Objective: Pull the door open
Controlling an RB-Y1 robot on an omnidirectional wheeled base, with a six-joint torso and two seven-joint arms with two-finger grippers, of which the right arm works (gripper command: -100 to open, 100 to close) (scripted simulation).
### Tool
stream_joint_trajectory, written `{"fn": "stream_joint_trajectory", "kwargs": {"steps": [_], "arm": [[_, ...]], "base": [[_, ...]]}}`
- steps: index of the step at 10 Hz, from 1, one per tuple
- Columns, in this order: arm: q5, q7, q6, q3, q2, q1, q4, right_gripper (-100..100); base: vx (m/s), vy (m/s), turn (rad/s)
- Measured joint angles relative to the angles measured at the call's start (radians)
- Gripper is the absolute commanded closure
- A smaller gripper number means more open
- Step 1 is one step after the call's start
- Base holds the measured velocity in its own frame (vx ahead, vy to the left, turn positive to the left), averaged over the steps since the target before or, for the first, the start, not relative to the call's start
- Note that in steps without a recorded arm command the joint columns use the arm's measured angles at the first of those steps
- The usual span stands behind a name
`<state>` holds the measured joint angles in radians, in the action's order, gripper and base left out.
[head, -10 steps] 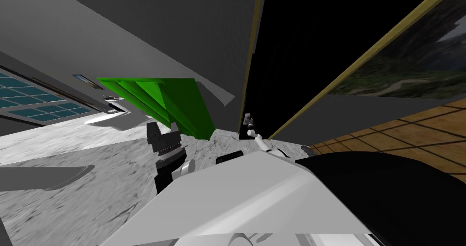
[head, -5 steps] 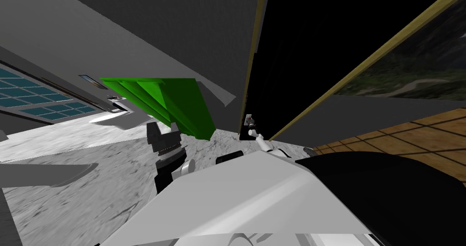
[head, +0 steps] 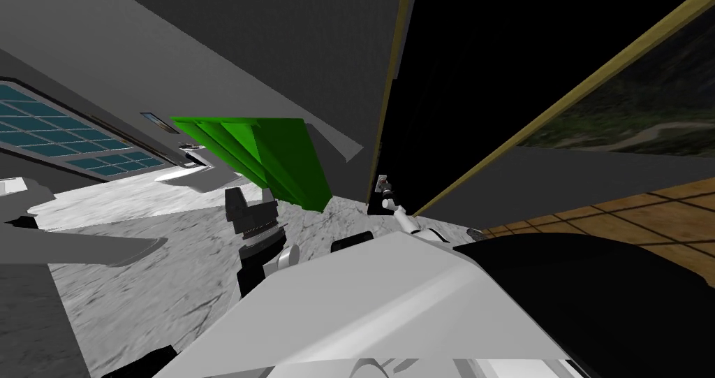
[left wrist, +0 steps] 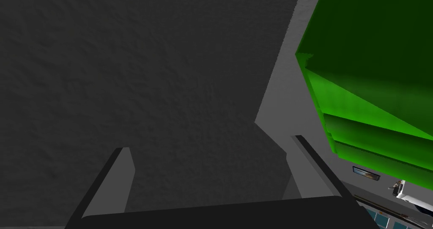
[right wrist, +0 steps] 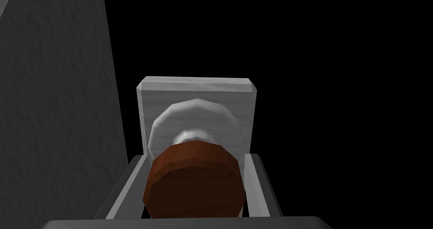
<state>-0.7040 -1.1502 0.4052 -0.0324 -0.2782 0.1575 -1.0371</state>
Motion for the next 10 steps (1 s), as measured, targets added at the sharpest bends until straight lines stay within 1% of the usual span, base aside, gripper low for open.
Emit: {"fn": "stream_joint_trajectory", "kwargs": {"steps": [2,5,7,8,9,10], "arm": [[-0.004,-0.032,-0.001,0.028,-0.023,-0.02,-0.013,100],[-0.01,-0.08,-0.003,0.066,-0.059,-0.046,-0.032,100],[-0.015,-0.112,-0.002,0.088,-0.086,-0.062,-0.051,100],[-0.017,-0.127,-0.003,0.101,-0.097,-0.07,-0.058,100],[-0.017,-0.13,-0.005,0.105,-0.095,-0.072,-0.057,100],[-0.016,-0.136,-0.005,0.113,-0.102,-0.076,-0.063,100]], "base": [[-0.231,-0.083,0.212],[-0.215,-0.071,0.172],[-0.238,-0.096,0.196],[-0.103,-0.046,0.056],[-0.158,-0.05,0.088],[-0.228,-0.08,0.132]]}}
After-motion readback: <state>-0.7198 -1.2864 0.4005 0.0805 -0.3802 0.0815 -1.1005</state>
